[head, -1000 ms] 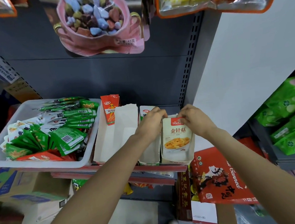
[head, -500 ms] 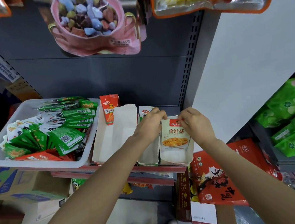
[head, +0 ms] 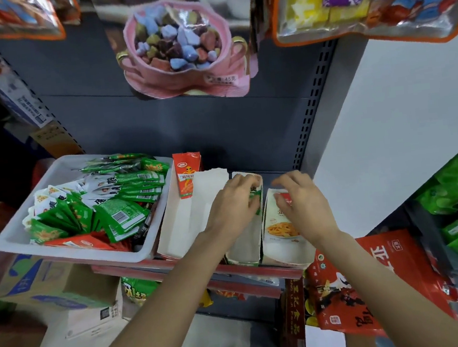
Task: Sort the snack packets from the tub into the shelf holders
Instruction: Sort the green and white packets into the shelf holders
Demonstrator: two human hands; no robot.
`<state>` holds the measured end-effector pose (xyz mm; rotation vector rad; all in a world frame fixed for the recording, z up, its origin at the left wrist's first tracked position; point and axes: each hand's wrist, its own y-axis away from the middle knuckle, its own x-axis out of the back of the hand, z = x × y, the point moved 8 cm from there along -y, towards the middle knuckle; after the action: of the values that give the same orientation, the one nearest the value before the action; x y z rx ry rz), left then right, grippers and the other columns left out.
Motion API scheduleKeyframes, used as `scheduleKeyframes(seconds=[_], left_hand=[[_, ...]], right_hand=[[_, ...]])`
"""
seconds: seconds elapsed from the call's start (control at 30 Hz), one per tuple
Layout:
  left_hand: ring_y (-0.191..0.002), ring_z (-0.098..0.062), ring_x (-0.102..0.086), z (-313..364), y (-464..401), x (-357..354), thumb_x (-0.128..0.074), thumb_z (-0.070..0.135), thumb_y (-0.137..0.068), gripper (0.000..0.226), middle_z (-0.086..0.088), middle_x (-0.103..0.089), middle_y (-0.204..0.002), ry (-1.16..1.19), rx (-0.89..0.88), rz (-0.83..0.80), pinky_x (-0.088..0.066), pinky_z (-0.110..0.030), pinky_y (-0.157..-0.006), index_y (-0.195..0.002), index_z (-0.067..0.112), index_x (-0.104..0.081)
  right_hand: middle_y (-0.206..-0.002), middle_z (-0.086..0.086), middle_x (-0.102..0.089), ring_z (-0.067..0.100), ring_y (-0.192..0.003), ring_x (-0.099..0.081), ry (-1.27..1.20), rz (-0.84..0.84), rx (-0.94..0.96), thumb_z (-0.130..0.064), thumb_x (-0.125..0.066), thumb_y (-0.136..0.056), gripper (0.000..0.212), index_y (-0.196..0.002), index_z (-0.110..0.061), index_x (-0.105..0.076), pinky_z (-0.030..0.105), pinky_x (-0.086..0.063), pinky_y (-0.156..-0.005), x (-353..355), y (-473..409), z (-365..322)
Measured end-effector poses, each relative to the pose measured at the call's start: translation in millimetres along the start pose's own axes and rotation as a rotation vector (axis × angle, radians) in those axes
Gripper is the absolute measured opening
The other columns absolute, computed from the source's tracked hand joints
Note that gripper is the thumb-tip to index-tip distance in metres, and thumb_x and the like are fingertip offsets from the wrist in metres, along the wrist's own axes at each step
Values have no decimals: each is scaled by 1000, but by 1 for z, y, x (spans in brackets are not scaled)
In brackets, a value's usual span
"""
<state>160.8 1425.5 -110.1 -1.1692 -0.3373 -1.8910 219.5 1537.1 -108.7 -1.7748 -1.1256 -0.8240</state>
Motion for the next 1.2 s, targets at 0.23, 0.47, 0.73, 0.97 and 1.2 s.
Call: scheduleKeyframes(seconds=[0.23,0.47,0.73,0.97,1.2], left_hand=[[-80,-20,-64,-85,33,80,-56,15,-89,12,1,-69,-89,49,224,166,-52,-36,-69,-99,18,-62],[-97,-30,-61,-224,41,159,-53,9,-89,22,-12,-66,-103,-41,359,197,-51,-43,-84,-110,10,-61],[-134,-27,-34,-307,18,163,-53,5,-87,54,-9,-39,-147,-238,124,-255,-28,-30,-109,-139,14,-43],[-121,-18,-45,-305,15,183,-59,23,-92,21,-1,-57,-128,-78,-16,-143,-32,-27,-101,-107,15,-71],[-92,-7,-59,-270,14,211,-67,26,-85,20,5,-66,-100,305,-16,76,-45,-19,-79,-103,16,-66]], right_hand=[[-107,5,-62,15,-93,-58,-325,-290,-72,-10,-51,-91,24,-112,-14,-62,22,-40,-82,-57,-31,-81],[-115,12,-61,25,-101,-58,-334,-328,-23,-10,-52,-90,33,-123,-9,-55,29,-43,-85,-121,-74,-185],[-158,9,-11,25,-144,-16,-174,-500,-185,-23,-59,-91,77,-151,-16,-11,33,-19,-116,-217,-116,-238],[-141,16,-40,33,-122,-47,-15,-440,-218,-31,-54,-93,54,-142,-20,-35,38,-42,-99,-219,-108,-251],[-98,9,-67,30,-98,-61,37,-264,-153,-39,-39,-99,32,-113,-17,-57,38,-32,-85,-160,-113,-263]])
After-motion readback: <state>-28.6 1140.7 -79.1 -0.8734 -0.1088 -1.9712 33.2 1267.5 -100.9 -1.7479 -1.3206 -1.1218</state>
